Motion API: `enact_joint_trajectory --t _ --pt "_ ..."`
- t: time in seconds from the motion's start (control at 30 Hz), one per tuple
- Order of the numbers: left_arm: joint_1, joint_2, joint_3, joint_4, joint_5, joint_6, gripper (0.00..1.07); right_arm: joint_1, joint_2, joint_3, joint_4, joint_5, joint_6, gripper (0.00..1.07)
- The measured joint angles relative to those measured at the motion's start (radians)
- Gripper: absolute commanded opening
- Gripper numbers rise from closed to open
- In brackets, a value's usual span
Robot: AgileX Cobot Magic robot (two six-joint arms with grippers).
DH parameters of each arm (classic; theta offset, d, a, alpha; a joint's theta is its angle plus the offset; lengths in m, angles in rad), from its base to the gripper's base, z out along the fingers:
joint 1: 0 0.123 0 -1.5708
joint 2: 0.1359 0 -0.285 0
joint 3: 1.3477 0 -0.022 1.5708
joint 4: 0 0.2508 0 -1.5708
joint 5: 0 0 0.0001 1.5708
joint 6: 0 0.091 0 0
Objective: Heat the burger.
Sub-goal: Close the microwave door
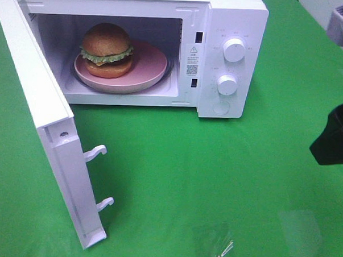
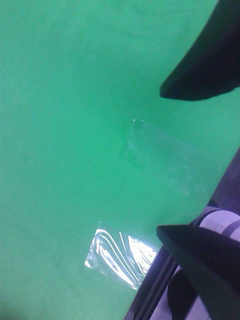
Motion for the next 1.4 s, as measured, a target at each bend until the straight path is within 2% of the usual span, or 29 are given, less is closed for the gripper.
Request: enact_joint_trajectory --t 0.17,0.2,0.23,0.37,0.63,0.83,0.9,0.97,1.4 --pt "0.000 0.000 0.000 0.000 0.000 0.000 0.98 -0.033 -0.043 0.052 0.004 -0.010 0.000 0.75" --pt "0.000 0.000 0.000 0.000 0.000 0.000 0.98 -0.077 -0.078 0.081 0.004 -0.018 0.001 0.77" --pt "0.000 0.000 0.000 0.000 0.000 0.000 0.98 -0.117 -0.112 0.102 0.004 -0.024 0.001 0.77" --pt "0.000 0.000 0.000 0.000 0.000 0.000 0.98 -0.185 -0.188 0.134 0.004 -0.029 0.002 0.76" --pt "0.000 0.000 0.000 0.000 0.000 0.000 0.98 -0.270 -0.349 0.205 0.015 -0.028 0.007 0.76" --pt "0.000 0.000 0.000 0.000 0.000 0.000 0.98 -0.361 -0.542 0.282 0.035 -0.028 0.007 0.76" --pt "0.000 0.000 0.000 0.000 0.000 0.000 0.98 -0.361 -0.542 0.282 0.035 -0.028 0.007 0.76" --pt "0.000 0.000 0.000 0.000 0.000 0.000 0.98 -0.407 -0.635 0.291 0.057 -0.034 0.002 0.76" --pt "0.000 0.000 0.000 0.000 0.000 0.000 0.98 -0.472 -0.844 0.306 0.124 0.008 -0.001 0.76"
